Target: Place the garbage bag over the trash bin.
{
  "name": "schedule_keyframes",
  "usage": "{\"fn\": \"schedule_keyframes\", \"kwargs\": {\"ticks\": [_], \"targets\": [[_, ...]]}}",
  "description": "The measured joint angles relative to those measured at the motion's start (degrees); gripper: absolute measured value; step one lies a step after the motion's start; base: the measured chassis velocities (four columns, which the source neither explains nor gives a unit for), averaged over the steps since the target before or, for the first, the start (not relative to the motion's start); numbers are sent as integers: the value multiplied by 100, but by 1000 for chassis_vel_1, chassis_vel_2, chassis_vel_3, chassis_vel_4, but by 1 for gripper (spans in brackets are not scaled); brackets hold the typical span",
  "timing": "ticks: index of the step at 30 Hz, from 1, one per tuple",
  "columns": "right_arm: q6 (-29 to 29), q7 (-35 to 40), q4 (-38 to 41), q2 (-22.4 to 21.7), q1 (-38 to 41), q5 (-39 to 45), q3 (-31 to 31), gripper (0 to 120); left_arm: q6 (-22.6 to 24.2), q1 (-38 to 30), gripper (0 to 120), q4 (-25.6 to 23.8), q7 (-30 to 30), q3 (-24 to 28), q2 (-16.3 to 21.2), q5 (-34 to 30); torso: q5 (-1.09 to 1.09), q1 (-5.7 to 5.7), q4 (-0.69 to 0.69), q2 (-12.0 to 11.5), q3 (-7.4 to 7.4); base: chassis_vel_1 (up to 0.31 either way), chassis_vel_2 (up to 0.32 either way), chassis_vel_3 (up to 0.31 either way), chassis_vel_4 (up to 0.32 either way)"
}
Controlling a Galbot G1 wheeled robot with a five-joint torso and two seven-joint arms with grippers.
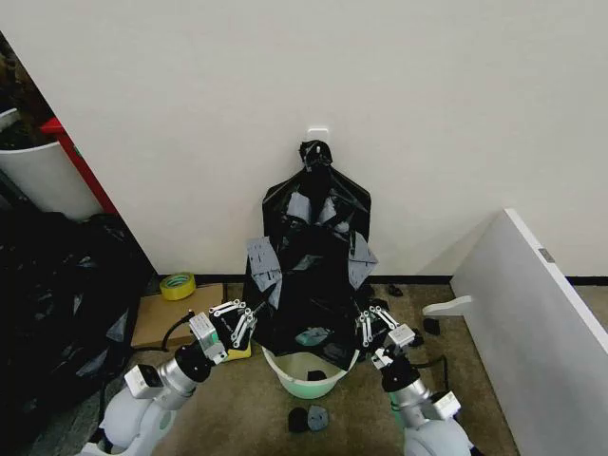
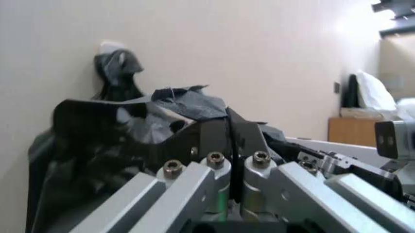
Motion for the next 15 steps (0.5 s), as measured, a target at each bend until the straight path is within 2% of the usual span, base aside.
{"fn": "schedule_keyframes", "kwargs": {"ticks": [6, 15], "targets": [[5, 7, -101, 23, 4, -37, 31, 0, 35, 19, 0, 247, -27, 91, -415, -148, 0, 0, 0, 0, 0, 0, 0, 0, 0], [-34, 255, -263, 66, -9, -127, 120, 0, 214, 105, 0, 371, -146, 177, -647, -627, 0, 0, 0, 0, 0, 0, 0, 0, 0]]}}
